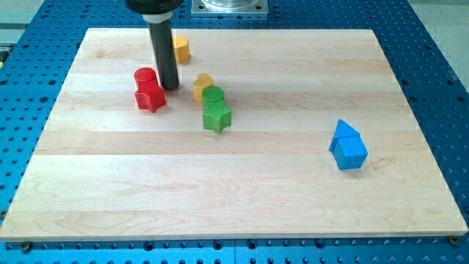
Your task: Separate the red blocks
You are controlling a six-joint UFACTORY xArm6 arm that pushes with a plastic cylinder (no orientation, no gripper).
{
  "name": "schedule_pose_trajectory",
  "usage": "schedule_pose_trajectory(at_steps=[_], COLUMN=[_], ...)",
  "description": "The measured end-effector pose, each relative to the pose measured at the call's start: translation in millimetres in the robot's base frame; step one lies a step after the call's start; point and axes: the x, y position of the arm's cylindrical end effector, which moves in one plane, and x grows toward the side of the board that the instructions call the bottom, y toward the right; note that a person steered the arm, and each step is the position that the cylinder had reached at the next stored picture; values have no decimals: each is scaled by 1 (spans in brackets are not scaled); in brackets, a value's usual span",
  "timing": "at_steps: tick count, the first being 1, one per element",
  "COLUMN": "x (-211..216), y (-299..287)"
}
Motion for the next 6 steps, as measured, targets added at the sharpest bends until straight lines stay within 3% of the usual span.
schedule_pose_trajectory(at_steps=[1, 4, 5, 6], x=[18, -15, 1, -24], y=[17, 58, 4, -38])
